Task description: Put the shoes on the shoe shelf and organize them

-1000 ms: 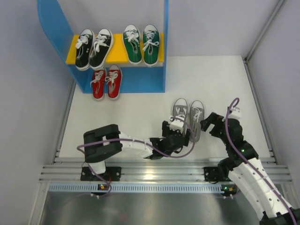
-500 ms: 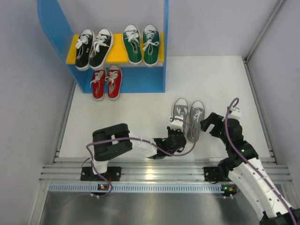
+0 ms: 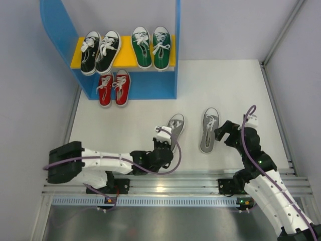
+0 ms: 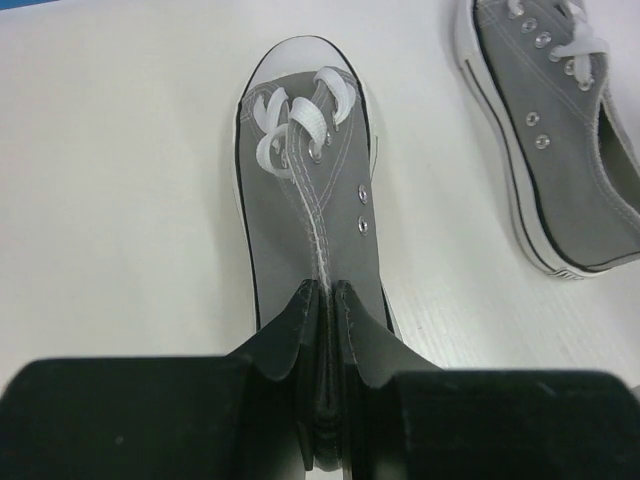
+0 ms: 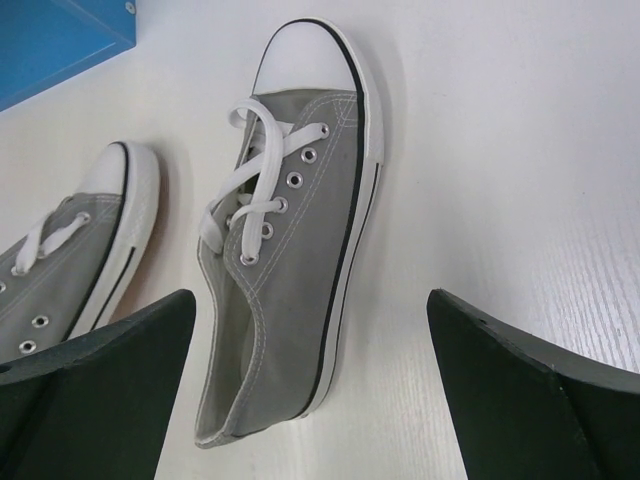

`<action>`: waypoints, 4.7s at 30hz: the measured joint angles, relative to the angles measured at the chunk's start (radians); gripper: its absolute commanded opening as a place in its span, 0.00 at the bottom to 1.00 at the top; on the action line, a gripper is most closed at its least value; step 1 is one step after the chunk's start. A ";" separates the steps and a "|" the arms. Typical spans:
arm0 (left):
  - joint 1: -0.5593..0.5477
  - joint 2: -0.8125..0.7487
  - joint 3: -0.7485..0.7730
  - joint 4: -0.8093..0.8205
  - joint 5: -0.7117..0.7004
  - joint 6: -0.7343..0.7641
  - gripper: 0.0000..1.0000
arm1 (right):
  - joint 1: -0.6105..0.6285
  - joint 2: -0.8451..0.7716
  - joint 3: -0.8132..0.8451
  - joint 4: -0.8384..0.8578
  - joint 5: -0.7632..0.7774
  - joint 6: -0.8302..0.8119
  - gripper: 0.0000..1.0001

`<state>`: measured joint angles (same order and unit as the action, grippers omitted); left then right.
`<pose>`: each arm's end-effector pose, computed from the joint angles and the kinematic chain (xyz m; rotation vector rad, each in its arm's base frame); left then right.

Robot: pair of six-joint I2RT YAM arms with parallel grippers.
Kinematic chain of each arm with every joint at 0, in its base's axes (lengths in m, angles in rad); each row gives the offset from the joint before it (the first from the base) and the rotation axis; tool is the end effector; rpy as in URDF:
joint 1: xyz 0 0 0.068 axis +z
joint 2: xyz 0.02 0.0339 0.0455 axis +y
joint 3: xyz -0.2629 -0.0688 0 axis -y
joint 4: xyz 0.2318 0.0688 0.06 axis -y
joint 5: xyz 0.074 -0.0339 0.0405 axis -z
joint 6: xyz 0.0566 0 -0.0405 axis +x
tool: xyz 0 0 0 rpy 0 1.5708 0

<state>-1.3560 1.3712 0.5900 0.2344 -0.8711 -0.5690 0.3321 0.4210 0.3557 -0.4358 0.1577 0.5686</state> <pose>0.0997 -0.2536 0.1931 0.2648 1.9109 -0.3644 0.1250 0.0337 0.2033 0.3431 2.0600 0.3896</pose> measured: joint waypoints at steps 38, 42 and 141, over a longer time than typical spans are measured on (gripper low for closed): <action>0.686 -0.002 0.073 0.179 0.369 0.525 0.00 | 0.000 0.010 0.000 0.001 -0.033 -0.011 1.00; 0.734 0.063 0.122 0.225 0.394 0.549 0.00 | 0.000 0.025 0.000 0.001 -0.036 -0.017 0.99; -0.127 0.725 0.436 0.604 0.020 0.356 0.99 | 0.001 -0.125 0.175 -0.211 0.451 0.112 0.99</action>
<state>-1.4834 2.0964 1.0260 0.8387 -0.8509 -0.2134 0.3328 0.2958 0.5308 -0.6468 0.6086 0.6807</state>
